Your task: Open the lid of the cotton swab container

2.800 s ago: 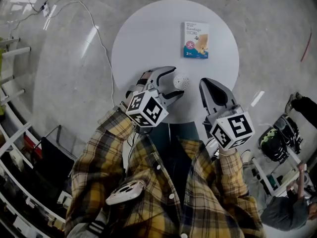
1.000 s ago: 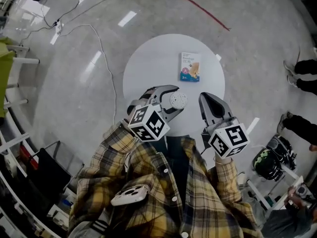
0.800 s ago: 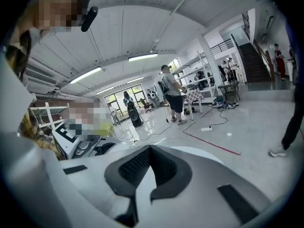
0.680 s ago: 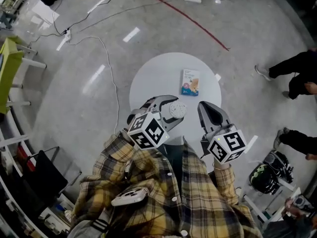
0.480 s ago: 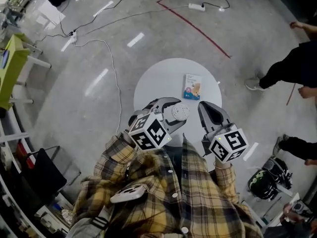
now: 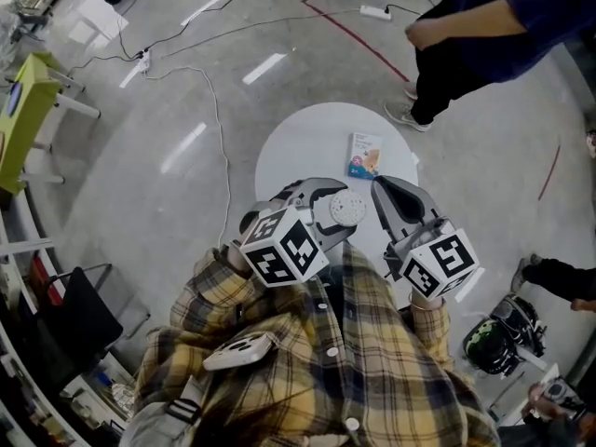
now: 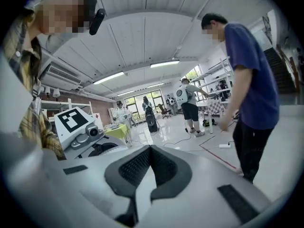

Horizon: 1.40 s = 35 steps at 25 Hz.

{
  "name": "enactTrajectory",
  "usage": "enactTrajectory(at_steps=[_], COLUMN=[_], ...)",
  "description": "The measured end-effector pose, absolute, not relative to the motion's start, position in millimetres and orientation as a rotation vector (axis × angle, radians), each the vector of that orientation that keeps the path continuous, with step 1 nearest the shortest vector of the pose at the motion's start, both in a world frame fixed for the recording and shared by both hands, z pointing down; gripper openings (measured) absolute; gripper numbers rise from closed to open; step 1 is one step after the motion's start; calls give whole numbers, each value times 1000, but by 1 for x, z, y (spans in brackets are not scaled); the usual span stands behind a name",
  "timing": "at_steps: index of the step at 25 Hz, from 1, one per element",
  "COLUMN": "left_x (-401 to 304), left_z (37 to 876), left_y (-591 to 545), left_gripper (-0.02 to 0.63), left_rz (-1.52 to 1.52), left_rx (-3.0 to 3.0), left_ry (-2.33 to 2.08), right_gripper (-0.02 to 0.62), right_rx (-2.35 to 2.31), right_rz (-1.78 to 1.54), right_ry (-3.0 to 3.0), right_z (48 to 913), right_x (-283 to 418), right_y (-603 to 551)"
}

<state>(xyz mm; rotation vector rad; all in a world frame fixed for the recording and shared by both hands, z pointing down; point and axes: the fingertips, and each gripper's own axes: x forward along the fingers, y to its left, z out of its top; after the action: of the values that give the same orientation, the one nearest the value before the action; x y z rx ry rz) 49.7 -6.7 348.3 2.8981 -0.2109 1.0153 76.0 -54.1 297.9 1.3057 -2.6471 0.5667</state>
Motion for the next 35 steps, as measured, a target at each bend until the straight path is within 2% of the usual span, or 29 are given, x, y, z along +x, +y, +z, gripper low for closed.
enactTrajectory(at_steps=[22, 23, 25, 30, 35], left_x=[45, 45, 46, 48, 52], left_z=[357, 357, 357, 357, 358], left_y=[16, 16, 17, 18, 20], left_gripper=[272, 272, 272, 272, 272], left_rz=[1092, 1092, 1089, 1091, 1102], left_rx=[2874, 2873, 2873, 2871, 2865], left_ry=[-124, -122, -117, -102, -85], right_gripper=[20, 30, 127, 222, 280], right_rx=[1097, 1070, 1004, 848, 746], right_rz=[466, 453, 443, 393, 340], right_ry=[-2789, -2789, -2791, -2807, -2797], right_z=[274, 273, 272, 271, 276], right_x=[53, 51, 46, 33, 29], right_y=[-15, -13, -8, 3, 9])
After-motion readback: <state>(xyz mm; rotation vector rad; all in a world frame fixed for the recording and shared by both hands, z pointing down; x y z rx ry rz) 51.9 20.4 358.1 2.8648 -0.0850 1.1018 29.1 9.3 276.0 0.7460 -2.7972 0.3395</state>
